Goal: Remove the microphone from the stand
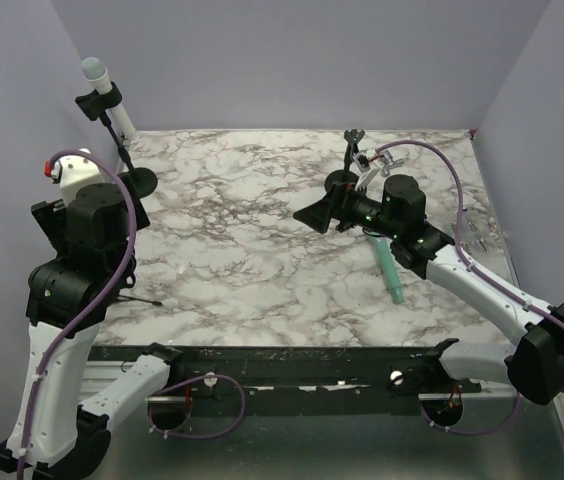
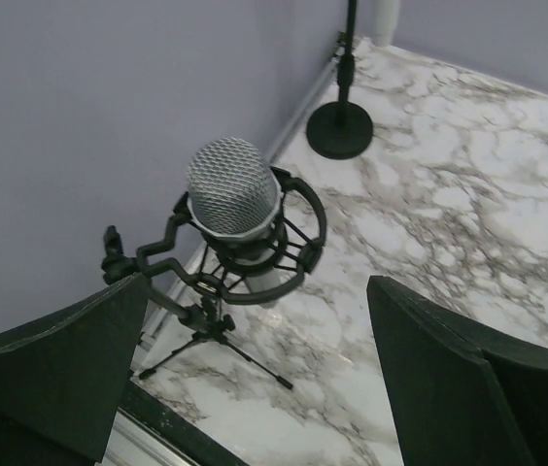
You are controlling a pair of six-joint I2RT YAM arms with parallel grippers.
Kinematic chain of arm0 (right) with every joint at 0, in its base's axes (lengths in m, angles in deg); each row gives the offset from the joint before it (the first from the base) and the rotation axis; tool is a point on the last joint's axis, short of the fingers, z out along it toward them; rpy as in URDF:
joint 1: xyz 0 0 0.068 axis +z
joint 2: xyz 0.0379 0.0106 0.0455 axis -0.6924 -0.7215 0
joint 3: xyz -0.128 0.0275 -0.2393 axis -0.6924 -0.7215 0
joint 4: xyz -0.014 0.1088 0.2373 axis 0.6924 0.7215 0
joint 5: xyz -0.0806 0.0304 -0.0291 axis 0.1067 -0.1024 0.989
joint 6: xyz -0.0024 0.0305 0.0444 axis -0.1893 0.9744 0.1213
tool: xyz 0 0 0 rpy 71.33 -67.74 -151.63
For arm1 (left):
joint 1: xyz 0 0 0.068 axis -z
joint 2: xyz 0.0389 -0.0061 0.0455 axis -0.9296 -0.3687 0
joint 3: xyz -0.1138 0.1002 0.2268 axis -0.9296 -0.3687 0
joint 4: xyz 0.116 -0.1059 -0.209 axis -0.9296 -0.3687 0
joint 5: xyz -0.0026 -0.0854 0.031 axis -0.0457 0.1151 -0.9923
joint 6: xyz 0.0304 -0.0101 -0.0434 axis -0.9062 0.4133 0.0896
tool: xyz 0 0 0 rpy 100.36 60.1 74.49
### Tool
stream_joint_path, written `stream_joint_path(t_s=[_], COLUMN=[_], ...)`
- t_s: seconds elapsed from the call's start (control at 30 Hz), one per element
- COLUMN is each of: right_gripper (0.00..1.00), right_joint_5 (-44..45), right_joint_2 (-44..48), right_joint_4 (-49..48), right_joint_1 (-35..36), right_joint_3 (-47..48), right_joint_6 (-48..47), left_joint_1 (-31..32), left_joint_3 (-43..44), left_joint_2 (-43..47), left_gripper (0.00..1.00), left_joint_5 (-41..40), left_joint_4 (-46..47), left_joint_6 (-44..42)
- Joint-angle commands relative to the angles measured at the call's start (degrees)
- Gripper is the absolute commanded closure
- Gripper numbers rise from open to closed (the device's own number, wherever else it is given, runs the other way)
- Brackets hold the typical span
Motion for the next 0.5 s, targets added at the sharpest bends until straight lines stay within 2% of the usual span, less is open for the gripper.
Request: stream_joint_path(t_s=[0.0,0.13,0.37,0.47], right_gripper=[0.00,0.00,0.00,0.00], right_joint_5=[1.5,1.6,1.7,2.0], right_joint_2=[1.5,0.9,0.2,-0.2], right_joint_4=[2.2,2.6,2.8,3.0], right_joint_1=[0.3,0.3,0.3,0.3], right_joint_3=[0.8,1.0,0.7,1.0], right_joint_6=[-2.0,-2.2,-2.4,-2.7], left_joint_1=[-8.4,-12.3,-15.4,-15.9], left_joint_3=[-3.5,-7.9,-12.6,-13.2], left_joint_2=[0.5,0.5,-1.3,-2.5], left_gripper=[0.01,0.01,0.01,0.02], left_joint_5=[-1.8,-0.2,1.9,1.1], left_joint_4=[12.0,21.7,29.8,30.3], left_joint_6=[-11.3,-14.7,-15.8,-14.9])
